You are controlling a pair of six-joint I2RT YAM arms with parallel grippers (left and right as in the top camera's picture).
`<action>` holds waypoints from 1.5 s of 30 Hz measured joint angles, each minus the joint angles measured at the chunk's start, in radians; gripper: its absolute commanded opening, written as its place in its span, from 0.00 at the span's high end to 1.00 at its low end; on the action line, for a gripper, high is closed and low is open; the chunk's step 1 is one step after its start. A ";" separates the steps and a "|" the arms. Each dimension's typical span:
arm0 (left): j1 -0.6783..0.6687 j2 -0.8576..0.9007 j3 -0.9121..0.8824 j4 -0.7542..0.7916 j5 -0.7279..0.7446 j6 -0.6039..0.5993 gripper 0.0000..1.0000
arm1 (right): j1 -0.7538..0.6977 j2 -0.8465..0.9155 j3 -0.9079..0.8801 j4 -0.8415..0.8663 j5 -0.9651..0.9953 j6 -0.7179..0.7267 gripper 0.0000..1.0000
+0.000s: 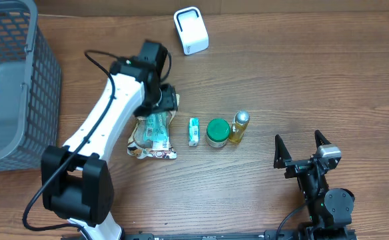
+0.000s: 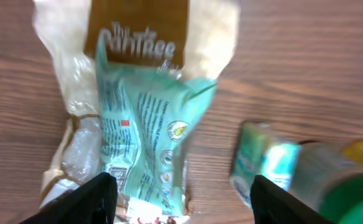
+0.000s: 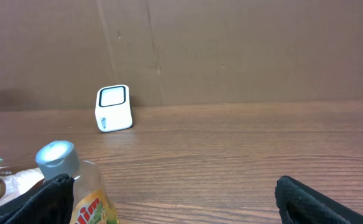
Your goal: Scan the item barcode
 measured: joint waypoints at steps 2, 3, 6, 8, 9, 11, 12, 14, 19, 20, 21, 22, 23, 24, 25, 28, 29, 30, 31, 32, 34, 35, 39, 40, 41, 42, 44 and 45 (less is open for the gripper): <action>0.014 0.000 0.068 -0.042 0.002 0.018 0.23 | 0.000 0.000 0.000 0.000 0.000 0.000 0.00; 0.026 0.000 0.105 -0.067 -0.001 0.027 0.19 | 0.000 0.000 0.000 0.000 0.000 0.000 0.00; 0.077 0.000 0.201 -0.122 -0.032 0.045 0.09 | 0.000 0.000 0.000 0.000 0.000 0.000 0.00; 0.119 0.000 0.236 -0.148 -0.056 0.049 0.07 | 0.000 0.000 0.000 0.000 0.000 0.000 0.00; 0.146 0.000 0.247 -0.167 -0.072 0.061 0.02 | 0.000 0.000 0.000 0.000 0.000 0.000 0.00; 0.201 0.000 0.251 -0.203 -0.105 0.079 0.00 | 0.000 0.000 0.000 0.000 0.000 0.000 0.00; 0.228 0.000 0.251 -0.225 -0.123 0.084 0.00 | 0.000 0.000 0.000 0.000 0.000 0.000 0.00; 0.282 0.001 0.251 -0.261 -0.160 0.088 0.00 | 0.000 0.000 0.000 0.001 0.000 0.000 0.00; 0.413 0.002 0.251 -0.272 -0.226 0.092 0.00 | 0.000 0.000 0.000 0.000 0.000 0.000 0.00; 0.446 0.002 0.251 -0.276 -0.236 0.092 0.00 | 0.000 0.000 0.000 0.000 0.000 -0.001 0.00; 0.468 0.002 0.251 -0.275 -0.237 0.092 0.00 | 0.000 0.000 0.000 0.000 0.000 0.000 0.00; 0.486 0.002 0.251 -0.275 -0.240 0.092 0.00 | 0.000 0.000 0.000 0.000 0.000 0.000 0.00; 0.500 0.002 0.251 -0.275 -0.240 0.092 0.00 | 0.000 0.000 0.000 0.000 0.000 0.000 0.00; 0.512 0.002 0.251 -0.275 -0.242 0.092 0.00 | 0.000 0.000 0.000 0.000 0.000 0.000 0.00; 0.522 0.002 0.251 -0.274 -0.245 0.092 0.00 | 0.000 0.000 0.000 0.000 0.000 0.000 0.00; 0.549 0.002 0.251 -0.275 -0.246 0.092 0.00 | 0.000 0.000 0.000 0.000 0.000 -0.001 0.00; 0.549 0.002 0.251 -0.275 -0.246 0.092 0.00 | 0.000 0.000 0.000 0.000 0.000 0.000 0.00; 0.554 0.002 0.251 -0.275 -0.246 0.092 0.01 | 0.000 0.000 0.000 0.000 0.000 -0.001 0.00; 0.555 0.002 0.251 -0.275 -0.246 0.092 0.00 | 0.000 0.000 0.000 0.000 0.000 0.000 0.00; 0.555 0.002 0.251 -0.275 -0.246 0.092 0.00 | 0.000 0.000 0.000 0.000 0.000 0.000 0.00; 0.555 0.002 0.251 -0.274 -0.249 0.092 0.00 | 0.000 0.000 0.000 0.000 0.000 0.000 0.00; 0.555 0.002 0.251 -0.274 -0.250 0.092 0.00 | 0.000 0.000 0.000 0.000 0.000 0.000 0.00; 0.555 0.002 0.251 -0.274 -0.252 0.092 0.00 | 0.000 0.000 0.000 0.000 0.000 0.000 0.00; 0.555 0.002 0.251 -0.274 -0.253 0.092 0.00 | 0.000 0.000 0.000 0.000 0.000 0.000 0.00; 0.555 0.002 0.251 -0.274 -0.253 0.092 0.00 | 0.000 0.000 0.000 0.000 0.000 0.000 0.00; 0.555 0.002 0.251 -0.274 -0.253 0.092 0.00 | 0.000 0.000 0.000 0.000 0.000 0.000 0.00; 0.555 0.002 0.251 -0.274 -0.253 0.092 0.00 | 0.000 0.000 0.000 0.000 0.000 0.000 0.00; 0.555 0.002 0.251 -0.274 -0.253 0.092 0.00 | 0.000 0.000 0.000 0.000 0.000 0.000 0.00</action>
